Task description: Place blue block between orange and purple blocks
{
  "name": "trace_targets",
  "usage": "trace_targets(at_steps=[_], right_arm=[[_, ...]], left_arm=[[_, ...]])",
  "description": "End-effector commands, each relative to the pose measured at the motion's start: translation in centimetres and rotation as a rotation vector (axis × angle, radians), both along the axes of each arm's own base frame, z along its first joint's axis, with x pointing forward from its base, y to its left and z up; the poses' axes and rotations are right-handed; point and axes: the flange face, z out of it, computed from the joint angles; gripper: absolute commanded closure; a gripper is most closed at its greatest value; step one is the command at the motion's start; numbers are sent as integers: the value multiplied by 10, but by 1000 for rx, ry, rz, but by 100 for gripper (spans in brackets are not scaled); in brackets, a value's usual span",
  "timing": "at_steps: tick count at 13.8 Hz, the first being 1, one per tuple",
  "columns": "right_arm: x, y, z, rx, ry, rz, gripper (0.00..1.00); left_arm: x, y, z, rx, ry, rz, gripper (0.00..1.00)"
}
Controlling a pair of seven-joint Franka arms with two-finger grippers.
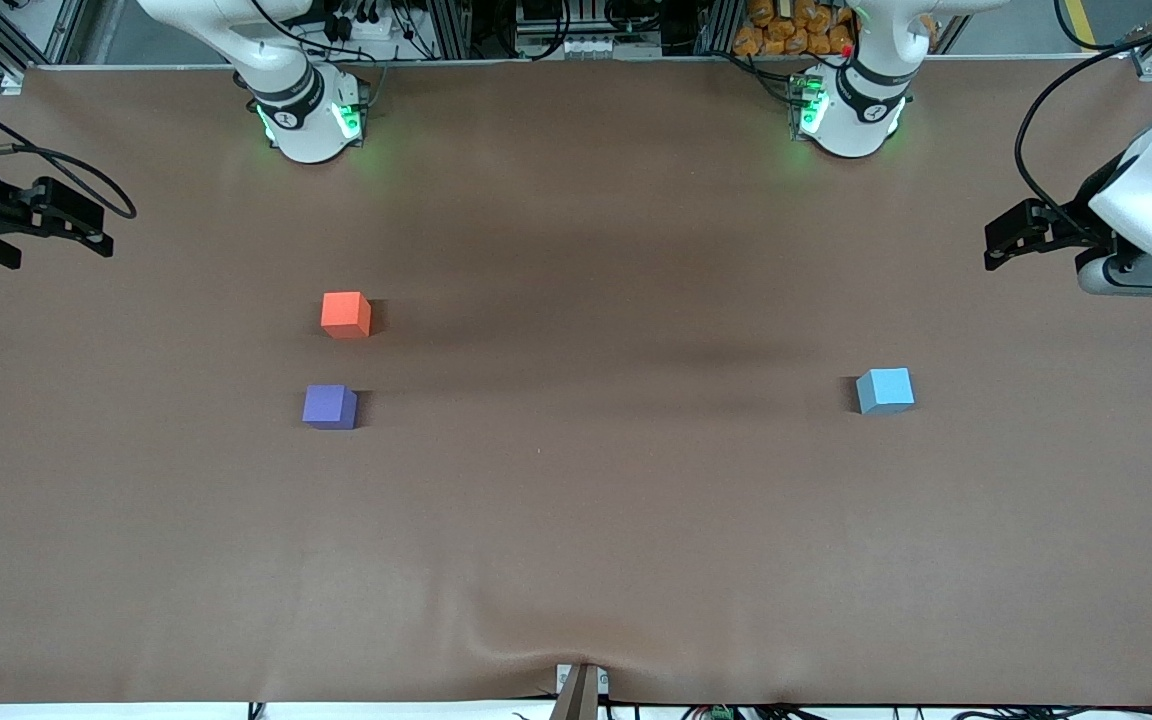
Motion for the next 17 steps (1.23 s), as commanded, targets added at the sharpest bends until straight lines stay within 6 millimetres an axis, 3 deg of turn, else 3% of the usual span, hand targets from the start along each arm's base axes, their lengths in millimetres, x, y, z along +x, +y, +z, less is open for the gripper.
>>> trace_targets(at_steps=[1,7,10,17], right_arm=[[-3,-1,4,3,2,-14,0],[-3,-1,3,3,6,-10,0],[-3,-1,3,3,11,-10,0],[-3,-2,2,3,14,-11,0]], left_arm=[[-3,1,6,19,-4,17,0],[-2,1,7,12,-8,14,0],[2,3,-3,13,15,14,0],[3,4,-7,13,24,23,0]])
